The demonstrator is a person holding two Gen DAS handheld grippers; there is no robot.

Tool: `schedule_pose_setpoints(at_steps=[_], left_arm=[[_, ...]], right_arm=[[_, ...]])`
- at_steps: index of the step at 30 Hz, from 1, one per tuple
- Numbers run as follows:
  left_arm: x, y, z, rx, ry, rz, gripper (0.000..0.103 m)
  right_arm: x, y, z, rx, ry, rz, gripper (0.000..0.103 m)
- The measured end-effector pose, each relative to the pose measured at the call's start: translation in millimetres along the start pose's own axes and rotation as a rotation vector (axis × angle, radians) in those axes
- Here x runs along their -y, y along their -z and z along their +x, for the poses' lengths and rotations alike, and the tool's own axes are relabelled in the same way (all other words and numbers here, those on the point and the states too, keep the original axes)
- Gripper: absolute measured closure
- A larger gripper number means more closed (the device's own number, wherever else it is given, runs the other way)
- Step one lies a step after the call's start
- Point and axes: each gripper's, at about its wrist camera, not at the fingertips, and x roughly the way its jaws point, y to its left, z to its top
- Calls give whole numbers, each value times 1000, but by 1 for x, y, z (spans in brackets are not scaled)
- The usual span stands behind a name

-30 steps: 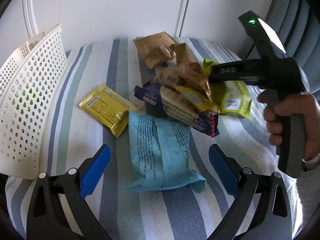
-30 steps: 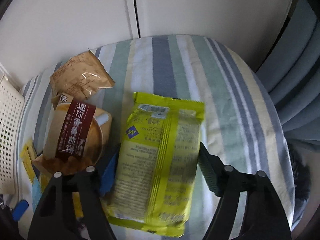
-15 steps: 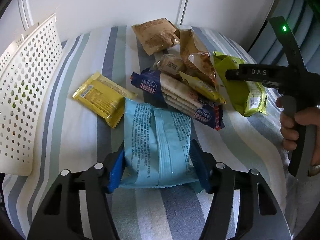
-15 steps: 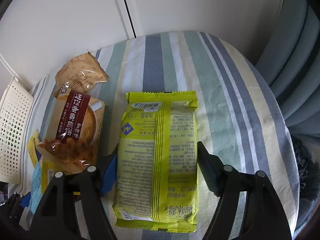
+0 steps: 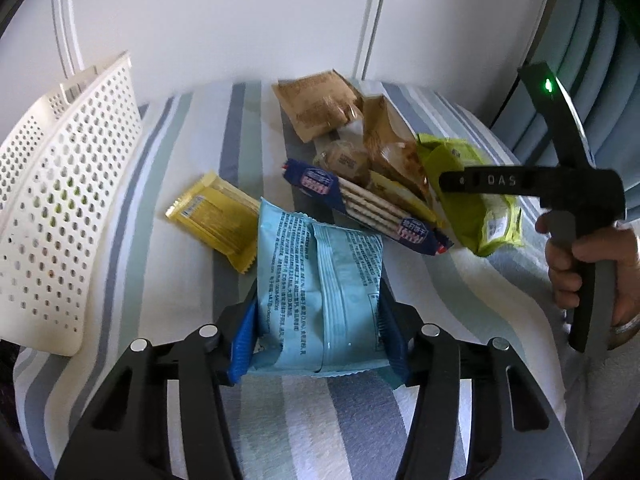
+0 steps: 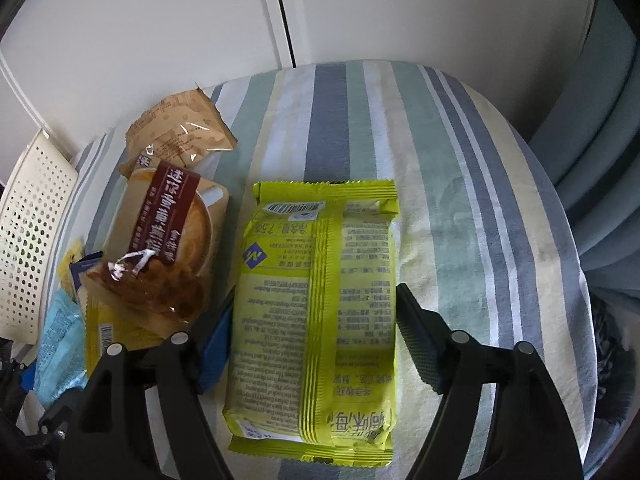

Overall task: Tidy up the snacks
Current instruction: 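Place the light-blue packet into the basket and open the left gripper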

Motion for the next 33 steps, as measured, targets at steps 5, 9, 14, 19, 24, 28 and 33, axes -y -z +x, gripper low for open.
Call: schedule_pose_setpoints(at_steps=[5, 9, 14, 19, 24, 28, 33], left_arm=[[-7, -1, -22, 75, -24, -17, 49], [-14, -3, -34, 119, -49, -30, 49], [-23, -4, -44, 145, -60, -45, 49], [-27, 0, -57, 168, -65, -58, 49], [-27, -3, -63, 201, -81, -64, 49], [-24, -5, -70, 232, -107, -66, 49], [-27, -6, -86, 290, -147, -78, 49]], right_arm=[[0, 1, -8, 34, 10, -14, 34], [-10, 5, -23, 91, 67, -41, 35], [-24, 10, -38, 166, 137, -93, 35], [-44, 18, -57, 253, 198, -148, 35], [-55, 20, -65, 297, 213, -185, 35], [-56, 20, -69, 314, 188, -190, 35], [-59, 23, -75, 338, 176, -194, 35]])
